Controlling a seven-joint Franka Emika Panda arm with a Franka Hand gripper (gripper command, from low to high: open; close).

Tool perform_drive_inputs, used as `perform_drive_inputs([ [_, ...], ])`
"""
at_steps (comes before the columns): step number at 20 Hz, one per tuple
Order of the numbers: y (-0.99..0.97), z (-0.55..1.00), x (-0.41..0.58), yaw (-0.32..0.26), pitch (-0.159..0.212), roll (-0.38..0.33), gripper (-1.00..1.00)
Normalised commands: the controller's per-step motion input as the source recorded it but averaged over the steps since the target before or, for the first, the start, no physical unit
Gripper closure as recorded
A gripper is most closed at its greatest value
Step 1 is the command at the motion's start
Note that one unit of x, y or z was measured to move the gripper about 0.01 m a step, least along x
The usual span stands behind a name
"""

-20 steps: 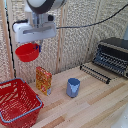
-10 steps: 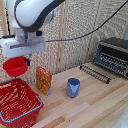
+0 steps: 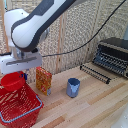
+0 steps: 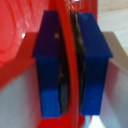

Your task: Please locate the crimson dish within your space. Move your hand towards it gently. Tenderly hold the bowl carefully using your fingers and raise it. With caution, shift it towards the basket. Kindly let loose of the dish to drop it in the basket.

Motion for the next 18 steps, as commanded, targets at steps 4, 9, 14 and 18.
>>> perform_drive_inputs([
  [4,0.17,0.0,0.096,0.019,-0.057,-0.001,-1.0],
  [9,-0.03,0.41,0.283,0.026,0.009,-0.004,-1.0],
  [14,-0.2,0.69,0.273,0.038,-0.066,-0.044,-1.0],
  [18,-0.22,0.72,0.298,0.089,-0.145,-0.058,-1.0],
])
